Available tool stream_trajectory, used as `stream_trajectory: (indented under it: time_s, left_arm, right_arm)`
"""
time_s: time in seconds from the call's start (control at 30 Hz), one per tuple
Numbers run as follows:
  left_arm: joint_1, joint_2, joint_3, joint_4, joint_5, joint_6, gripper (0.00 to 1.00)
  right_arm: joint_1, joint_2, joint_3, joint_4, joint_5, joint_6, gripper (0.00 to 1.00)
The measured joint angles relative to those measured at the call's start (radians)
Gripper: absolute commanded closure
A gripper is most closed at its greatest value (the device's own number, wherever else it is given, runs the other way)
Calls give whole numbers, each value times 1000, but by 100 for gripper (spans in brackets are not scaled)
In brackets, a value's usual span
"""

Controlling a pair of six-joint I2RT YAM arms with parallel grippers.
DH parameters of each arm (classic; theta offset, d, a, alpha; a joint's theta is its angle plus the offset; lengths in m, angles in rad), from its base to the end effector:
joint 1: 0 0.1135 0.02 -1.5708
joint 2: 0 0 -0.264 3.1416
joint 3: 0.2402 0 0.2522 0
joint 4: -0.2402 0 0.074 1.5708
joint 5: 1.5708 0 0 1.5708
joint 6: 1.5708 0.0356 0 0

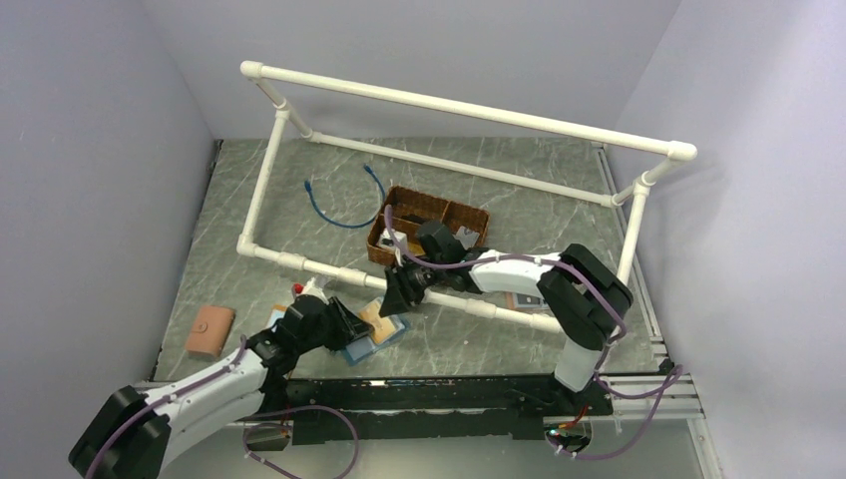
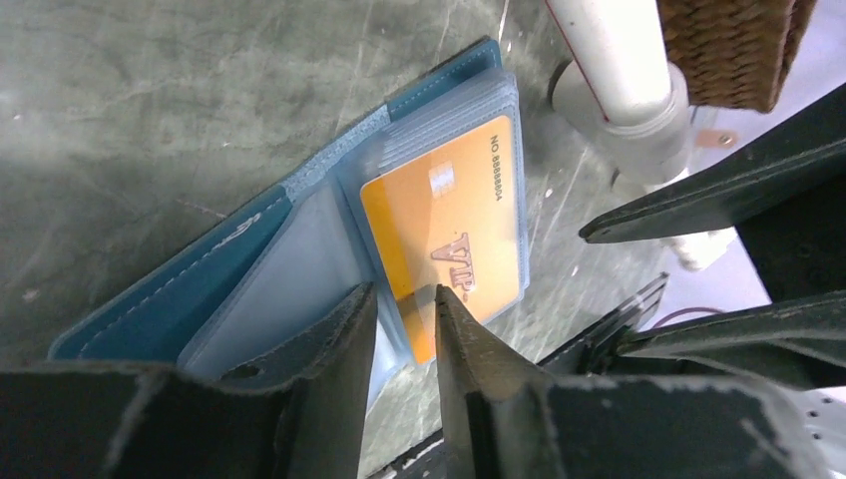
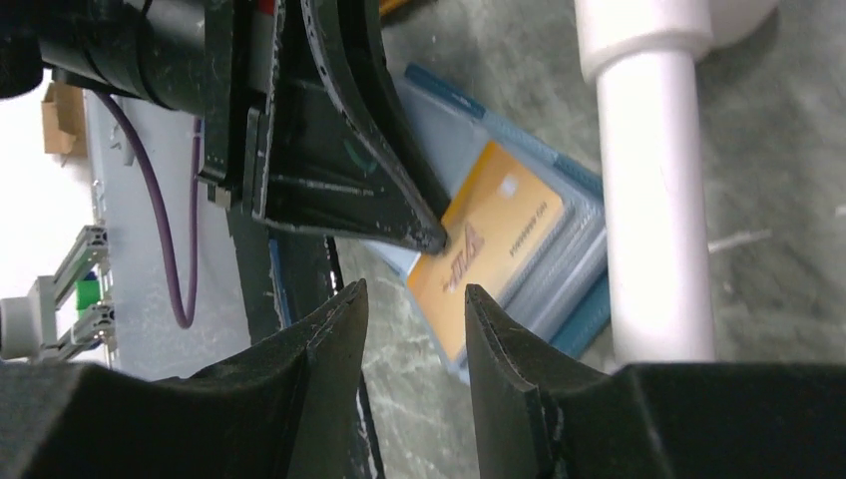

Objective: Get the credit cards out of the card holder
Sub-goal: Remove the credit card from the card holder.

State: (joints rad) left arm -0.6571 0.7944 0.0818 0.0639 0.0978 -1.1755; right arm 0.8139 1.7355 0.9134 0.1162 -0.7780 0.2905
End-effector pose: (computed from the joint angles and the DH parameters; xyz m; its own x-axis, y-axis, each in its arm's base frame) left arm 0.1141 -0.0924 0.1210 -0.8021 -0.5412 -0.2524 -0.1836 0.6257 -0.7581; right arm 0.2219 0.2713 0.1709 -0.6802 -0.4229 -0.5987 -0.7199 0.2317 0.6542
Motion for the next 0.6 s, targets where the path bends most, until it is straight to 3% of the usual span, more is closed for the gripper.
stream_trajectory:
  time_s: [0.2,0.6]
  left_arm:
    - [-2,-119,-48,-29,-34,-114,51]
    - [-2,-145,-60,-37,-59,-207,51]
  right_arm:
    - [38,44,56,-28,65,-20,57]
    - [48,79,92,-121,142,-53,58]
